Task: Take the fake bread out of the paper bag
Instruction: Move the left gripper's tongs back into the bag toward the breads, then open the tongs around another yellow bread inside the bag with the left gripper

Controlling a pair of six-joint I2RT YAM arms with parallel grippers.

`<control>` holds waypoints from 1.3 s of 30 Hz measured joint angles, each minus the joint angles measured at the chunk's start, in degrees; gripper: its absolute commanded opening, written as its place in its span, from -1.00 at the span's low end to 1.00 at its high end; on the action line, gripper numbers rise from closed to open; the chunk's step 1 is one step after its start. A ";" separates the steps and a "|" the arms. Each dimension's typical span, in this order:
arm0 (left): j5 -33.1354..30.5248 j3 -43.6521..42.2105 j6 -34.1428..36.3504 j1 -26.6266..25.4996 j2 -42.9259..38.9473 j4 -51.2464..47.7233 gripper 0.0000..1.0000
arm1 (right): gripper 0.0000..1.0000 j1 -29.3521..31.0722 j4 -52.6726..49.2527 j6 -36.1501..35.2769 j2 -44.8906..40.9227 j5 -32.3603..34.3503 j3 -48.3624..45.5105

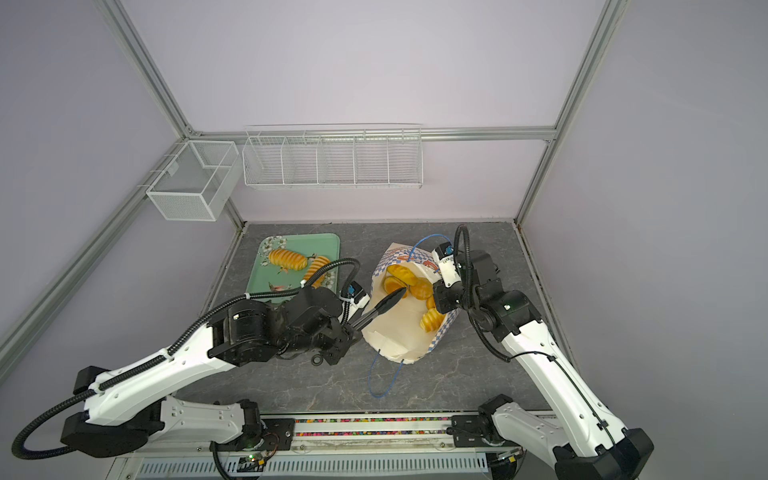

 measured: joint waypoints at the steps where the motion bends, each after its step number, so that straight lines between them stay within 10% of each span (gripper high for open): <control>1: -0.26 -0.37 -0.02 -0.26 0.52 0.22 -0.80 | -0.86 0.00 0.17 -0.02 -0.20 -0.07 -0.24; 10: 0.02 -1.31 -2.58 -1.36 8.63 2.78 -0.33 | -0.86 -0.02 1.07 -0.66 -1.46 -1.55 -1.79; 39: 7.61 -4.15 -5.16 -0.85 25.59 13.90 -0.04 | -0.86 -0.02 1.44 -2.54 -7.26 -4.28 -5.22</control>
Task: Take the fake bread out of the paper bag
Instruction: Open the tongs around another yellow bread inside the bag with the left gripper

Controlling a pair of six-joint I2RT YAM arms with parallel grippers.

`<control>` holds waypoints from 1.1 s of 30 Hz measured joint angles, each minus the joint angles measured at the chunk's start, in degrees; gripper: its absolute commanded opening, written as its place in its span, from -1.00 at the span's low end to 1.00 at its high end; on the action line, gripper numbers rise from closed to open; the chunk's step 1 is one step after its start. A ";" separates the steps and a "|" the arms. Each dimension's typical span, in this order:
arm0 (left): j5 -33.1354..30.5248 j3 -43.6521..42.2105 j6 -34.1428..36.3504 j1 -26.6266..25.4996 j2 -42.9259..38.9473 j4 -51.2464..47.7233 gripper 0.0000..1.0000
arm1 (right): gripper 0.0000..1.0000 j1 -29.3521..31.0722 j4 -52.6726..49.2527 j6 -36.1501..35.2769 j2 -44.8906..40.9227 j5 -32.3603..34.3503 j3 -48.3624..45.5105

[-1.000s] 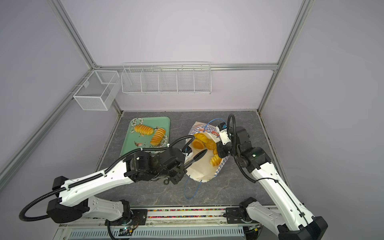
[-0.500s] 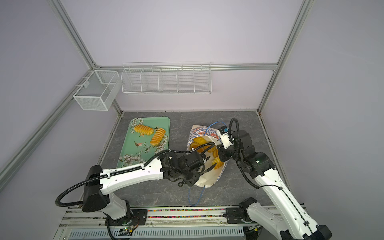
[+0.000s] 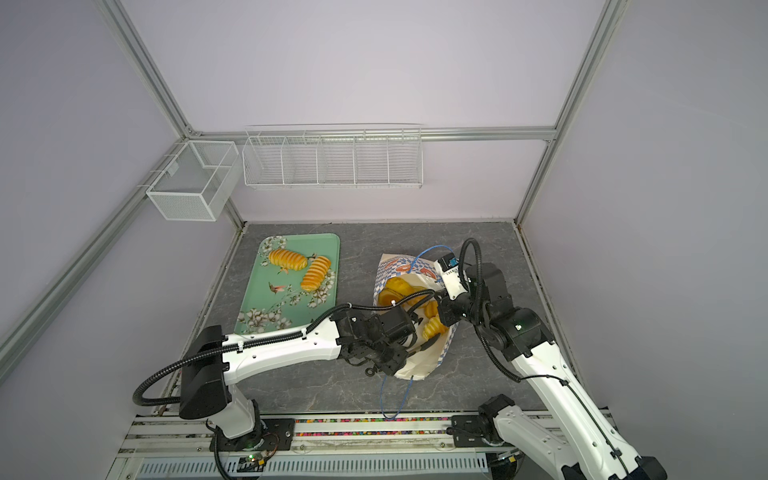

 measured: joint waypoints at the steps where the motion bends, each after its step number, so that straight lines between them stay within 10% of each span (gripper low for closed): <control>1: -0.33 0.02 0.02 0.00 0.15 0.02 -0.04 | -0.86 0.00 0.00 0.00 0.00 -0.02 0.00; 33: 0.83 2.08 2.47 1.77 -4.31 -2.34 -0.98 | -0.86 0.00 0.24 0.50 0.02 2.71 -0.37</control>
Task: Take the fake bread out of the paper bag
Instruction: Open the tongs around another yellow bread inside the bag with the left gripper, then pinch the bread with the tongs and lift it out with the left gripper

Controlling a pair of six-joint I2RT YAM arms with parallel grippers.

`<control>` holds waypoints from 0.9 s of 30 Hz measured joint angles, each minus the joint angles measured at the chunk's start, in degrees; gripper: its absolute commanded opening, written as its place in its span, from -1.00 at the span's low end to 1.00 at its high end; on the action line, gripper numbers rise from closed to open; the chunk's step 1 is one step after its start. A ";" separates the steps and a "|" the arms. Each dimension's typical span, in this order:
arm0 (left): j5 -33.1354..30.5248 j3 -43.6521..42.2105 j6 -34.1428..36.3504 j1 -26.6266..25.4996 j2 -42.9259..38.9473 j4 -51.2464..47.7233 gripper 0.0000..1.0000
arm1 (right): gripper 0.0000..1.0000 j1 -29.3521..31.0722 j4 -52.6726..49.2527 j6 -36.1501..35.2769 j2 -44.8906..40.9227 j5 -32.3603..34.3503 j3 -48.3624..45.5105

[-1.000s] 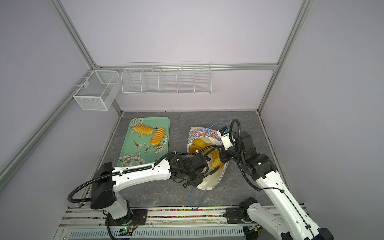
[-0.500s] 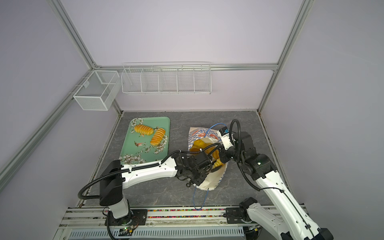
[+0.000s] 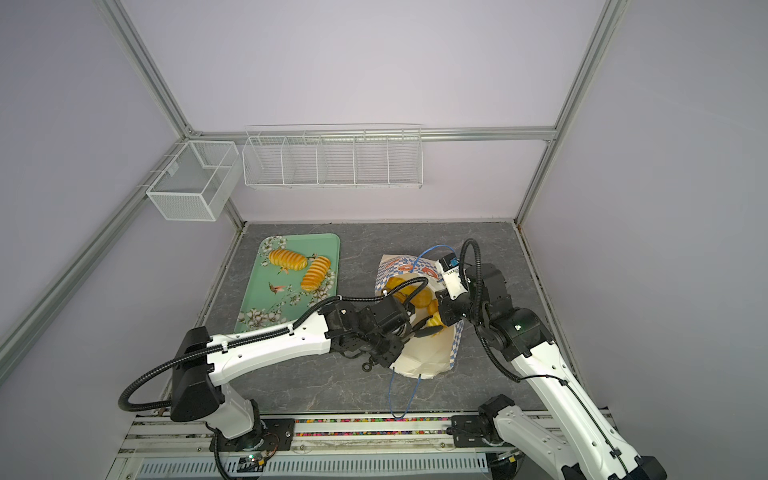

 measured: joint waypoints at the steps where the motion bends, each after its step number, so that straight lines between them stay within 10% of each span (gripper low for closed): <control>1: -0.13 -0.02 -0.13 0.00 -1.01 -0.59 -0.99 | -0.86 0.00 0.15 0.15 0.00 0.20 0.00; 27: -7.52 -1.44 -1.22 0.00 -30.93 -22.38 -1.00 | -0.86 0.02 6.36 7.37 7.69 6.95 1.29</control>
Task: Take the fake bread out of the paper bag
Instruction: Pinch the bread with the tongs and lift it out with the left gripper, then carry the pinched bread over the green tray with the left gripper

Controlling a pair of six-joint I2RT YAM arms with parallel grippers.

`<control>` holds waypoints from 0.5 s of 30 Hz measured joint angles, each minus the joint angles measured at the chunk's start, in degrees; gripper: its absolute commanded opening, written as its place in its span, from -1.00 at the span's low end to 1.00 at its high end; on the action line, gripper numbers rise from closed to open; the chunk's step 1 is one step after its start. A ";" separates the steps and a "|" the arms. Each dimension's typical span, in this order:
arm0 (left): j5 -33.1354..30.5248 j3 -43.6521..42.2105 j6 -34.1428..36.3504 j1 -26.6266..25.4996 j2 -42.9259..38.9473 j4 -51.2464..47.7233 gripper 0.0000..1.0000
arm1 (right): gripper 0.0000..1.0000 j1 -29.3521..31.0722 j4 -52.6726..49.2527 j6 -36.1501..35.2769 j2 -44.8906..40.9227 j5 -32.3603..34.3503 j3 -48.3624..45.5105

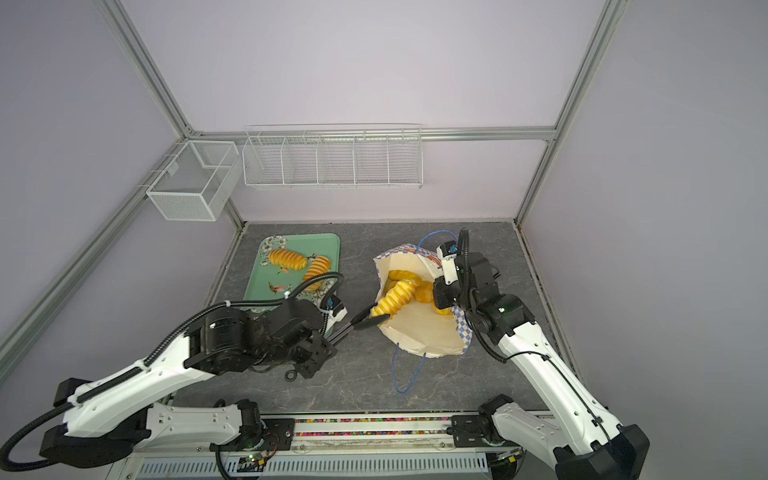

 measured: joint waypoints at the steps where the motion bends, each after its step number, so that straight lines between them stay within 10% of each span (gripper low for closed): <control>1: -0.17 0.00 -0.35 0.00 -1.97 0.15 -1.00 | -0.86 0.00 0.09 0.13 0.20 0.11 0.07; 10: -5.16 -3.69 -7.50 2.10 -13.53 1.20 -1.00 | -0.86 0.00 0.48 0.33 0.44 1.81 0.68; 15: -2.21 -10.93 -10.75 12.02 -13.51 2.05 -1.00 | -0.87 -0.02 0.52 0.33 0.94 2.40 0.68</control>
